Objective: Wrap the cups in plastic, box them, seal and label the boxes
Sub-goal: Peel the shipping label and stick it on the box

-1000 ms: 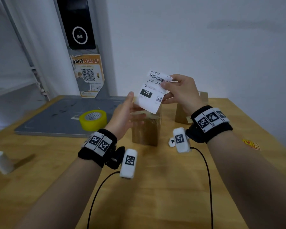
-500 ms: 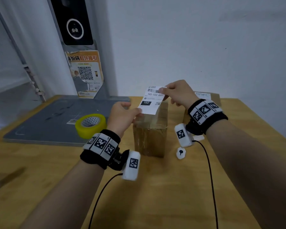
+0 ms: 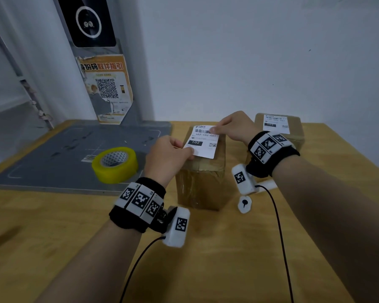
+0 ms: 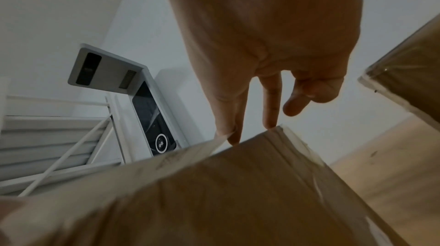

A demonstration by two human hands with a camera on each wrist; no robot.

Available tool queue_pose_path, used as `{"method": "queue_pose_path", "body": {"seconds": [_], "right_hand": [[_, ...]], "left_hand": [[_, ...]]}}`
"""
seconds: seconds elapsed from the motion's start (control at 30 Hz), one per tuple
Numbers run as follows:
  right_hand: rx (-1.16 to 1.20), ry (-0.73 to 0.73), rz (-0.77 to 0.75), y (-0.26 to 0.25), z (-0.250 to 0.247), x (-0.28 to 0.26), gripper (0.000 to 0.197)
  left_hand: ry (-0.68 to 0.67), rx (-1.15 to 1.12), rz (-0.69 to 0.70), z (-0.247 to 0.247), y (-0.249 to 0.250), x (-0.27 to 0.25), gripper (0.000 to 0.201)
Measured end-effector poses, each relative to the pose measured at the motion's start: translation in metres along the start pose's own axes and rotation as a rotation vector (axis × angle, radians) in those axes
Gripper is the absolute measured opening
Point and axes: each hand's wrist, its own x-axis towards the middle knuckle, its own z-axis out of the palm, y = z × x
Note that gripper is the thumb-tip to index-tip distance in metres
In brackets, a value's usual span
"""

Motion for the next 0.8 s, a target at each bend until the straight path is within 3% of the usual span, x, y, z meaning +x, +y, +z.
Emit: {"method": "queue_pose_path", "body": {"seconds": [0.4, 0.63, 0.8], "right_hand": [[-0.154, -0.033, 0.004, -0.003, 0.003, 0.012, 0.015], [-0.209, -0.023, 0.008, -0.002, 0.007, 0.013, 0.016], [-0.259, -0.014, -0.006, -0.003, 0.008, 0.011, 0.019]], "left_hand": [[-0.076, 0.104, -0.003, 0.002, 0.004, 0.006, 0.028], [-0.189, 0.299, -0.021, -0.002, 0.013, 0.019, 0.016], [-0.207, 0.493, -0.007, 0.0, 0.02, 0.028, 0.021]]}}
